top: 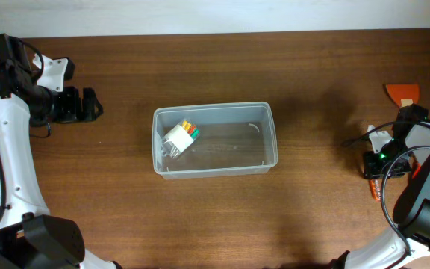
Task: Pack container
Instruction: 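Lower and close the right gripper on the socket rail's end, then lift the socket rail and carry it left over the container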
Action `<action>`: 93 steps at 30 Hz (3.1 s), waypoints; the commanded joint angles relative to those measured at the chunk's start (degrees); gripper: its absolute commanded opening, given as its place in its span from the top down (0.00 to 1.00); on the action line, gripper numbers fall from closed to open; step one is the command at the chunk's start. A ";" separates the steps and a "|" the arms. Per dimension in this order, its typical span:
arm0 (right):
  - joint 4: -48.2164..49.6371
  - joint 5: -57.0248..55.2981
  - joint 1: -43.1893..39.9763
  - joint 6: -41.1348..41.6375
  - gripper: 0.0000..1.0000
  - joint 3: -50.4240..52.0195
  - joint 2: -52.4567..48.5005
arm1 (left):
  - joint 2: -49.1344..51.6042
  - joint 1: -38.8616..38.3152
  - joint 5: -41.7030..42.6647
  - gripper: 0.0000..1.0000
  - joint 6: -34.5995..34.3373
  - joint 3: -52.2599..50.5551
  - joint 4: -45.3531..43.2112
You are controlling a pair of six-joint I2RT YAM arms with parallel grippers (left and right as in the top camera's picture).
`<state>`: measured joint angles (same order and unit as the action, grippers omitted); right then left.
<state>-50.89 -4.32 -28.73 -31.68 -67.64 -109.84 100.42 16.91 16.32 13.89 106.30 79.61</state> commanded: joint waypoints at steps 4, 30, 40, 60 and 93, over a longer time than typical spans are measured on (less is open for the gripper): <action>1.03 -2.16 -0.28 0.63 0.66 0.79 -1.29 | 0.31 0.26 0.85 0.01 -0.55 1.22 -0.09; -2.99 -2.12 0.00 0.66 0.93 -7.30 -1.11 | 0.31 0.26 0.85 0.01 -0.55 1.22 -0.09; -14.86 -1.33 7.32 0.61 0.93 -27.89 -1.11 | 0.31 0.26 0.85 0.01 -0.55 1.22 -0.09; -21.49 -1.33 42.88 -11.56 0.96 -47.93 -1.11 | 0.31 0.26 0.85 0.01 -0.55 1.22 -0.11; -18.73 10.34 57.22 -13.11 0.86 -41.40 -6.19 | 0.31 0.26 0.85 0.01 -0.55 1.22 -0.11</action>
<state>-70.11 4.14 28.49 -44.80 -109.93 -114.69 100.42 16.91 16.32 13.91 106.30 79.61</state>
